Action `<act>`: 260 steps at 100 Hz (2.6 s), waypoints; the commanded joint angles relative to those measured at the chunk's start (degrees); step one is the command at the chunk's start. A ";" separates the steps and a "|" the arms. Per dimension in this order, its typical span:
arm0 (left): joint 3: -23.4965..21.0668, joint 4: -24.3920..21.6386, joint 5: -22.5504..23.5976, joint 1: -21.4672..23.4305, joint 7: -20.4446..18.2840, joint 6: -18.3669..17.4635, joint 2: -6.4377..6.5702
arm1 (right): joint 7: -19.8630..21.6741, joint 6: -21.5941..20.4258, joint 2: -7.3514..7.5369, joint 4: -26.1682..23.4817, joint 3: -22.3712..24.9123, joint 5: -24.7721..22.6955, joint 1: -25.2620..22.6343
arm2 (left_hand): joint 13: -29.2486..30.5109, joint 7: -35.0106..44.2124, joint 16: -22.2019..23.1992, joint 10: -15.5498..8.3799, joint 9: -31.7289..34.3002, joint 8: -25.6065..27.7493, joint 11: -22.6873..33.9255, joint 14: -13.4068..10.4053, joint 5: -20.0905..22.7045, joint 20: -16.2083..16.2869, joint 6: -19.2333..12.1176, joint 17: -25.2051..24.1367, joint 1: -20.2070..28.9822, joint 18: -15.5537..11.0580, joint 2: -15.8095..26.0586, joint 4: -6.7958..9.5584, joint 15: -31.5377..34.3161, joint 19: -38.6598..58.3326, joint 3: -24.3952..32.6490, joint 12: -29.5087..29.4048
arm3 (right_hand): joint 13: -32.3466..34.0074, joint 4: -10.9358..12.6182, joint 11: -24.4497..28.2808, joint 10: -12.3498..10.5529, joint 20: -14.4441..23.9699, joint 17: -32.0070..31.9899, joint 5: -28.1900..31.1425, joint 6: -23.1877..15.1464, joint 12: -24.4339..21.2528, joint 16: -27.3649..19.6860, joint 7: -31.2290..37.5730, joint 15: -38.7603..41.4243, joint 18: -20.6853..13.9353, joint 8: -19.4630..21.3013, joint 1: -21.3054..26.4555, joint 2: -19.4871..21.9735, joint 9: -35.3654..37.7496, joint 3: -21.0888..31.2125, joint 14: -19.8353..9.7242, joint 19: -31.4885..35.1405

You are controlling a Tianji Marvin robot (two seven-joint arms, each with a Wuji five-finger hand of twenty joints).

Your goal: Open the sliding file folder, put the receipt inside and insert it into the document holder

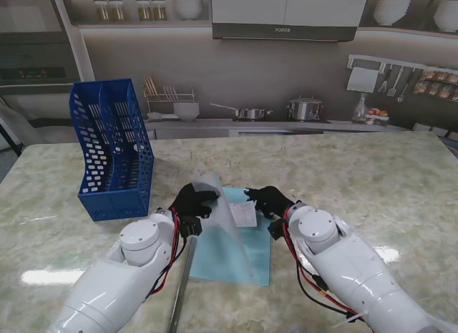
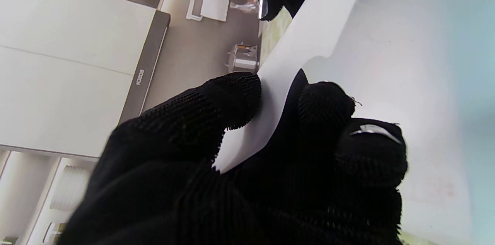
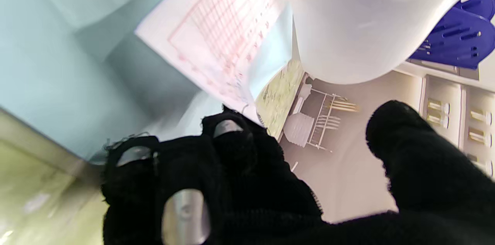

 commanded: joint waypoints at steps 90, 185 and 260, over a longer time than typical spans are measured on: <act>0.31 0.06 0.10 -0.31 -0.18 0.52 -0.12 | -4.34 4.93 2.08 -13.64 11.06 2.59 -10.79 | 1.70 3.24 -0.51 7.27 1.23 0.90 1.06 11.32 2.24 -1.26 -2.38 6.35 3.14 -13.26 0.02 3.01 3.46 6.84 7.69 -0.25 | -24.26 -1.77 -36.09 13.98 0.60 -31.68 -3.33 4.53 -31.00 -15.30 -5.53 -43.82 -1.81 -2.61 -6.38 4.55 -13.30 -4.13 17.69 -12.20; 2.38 0.49 0.76 -1.84 3.47 1.54 -1.31 | 0.26 0.73 0.60 -9.15 9.34 13.94 -10.40 | 1.84 -8.93 -8.24 9.03 2.70 -8.05 -7.54 14.03 7.79 -3.63 2.69 8.76 11.47 -11.66 0.21 -9.18 -1.14 4.42 -2.41 -8.43 | -26.11 -2.65 -48.05 14.66 -20.26 -23.34 -4.71 7.22 -44.77 -30.10 -8.02 -68.80 5.47 -9.51 -13.80 10.73 -14.41 -10.25 15.30 -33.17; 5.74 2.79 -0.93 -4.50 6.95 3.52 -3.53 | 4.83 0.22 0.80 -7.35 9.82 16.89 -9.82 | 4.47 -16.46 -12.00 5.65 3.82 -9.58 -12.83 10.50 10.86 -8.27 1.44 12.93 17.30 -16.14 4.75 -13.76 -0.26 1.56 -18.11 -9.90 | -26.46 -2.78 -48.35 14.53 -21.07 -23.27 -4.41 6.65 -44.75 -30.11 -7.61 -68.95 6.26 -9.53 -14.01 11.40 -14.22 -11.73 15.58 -34.02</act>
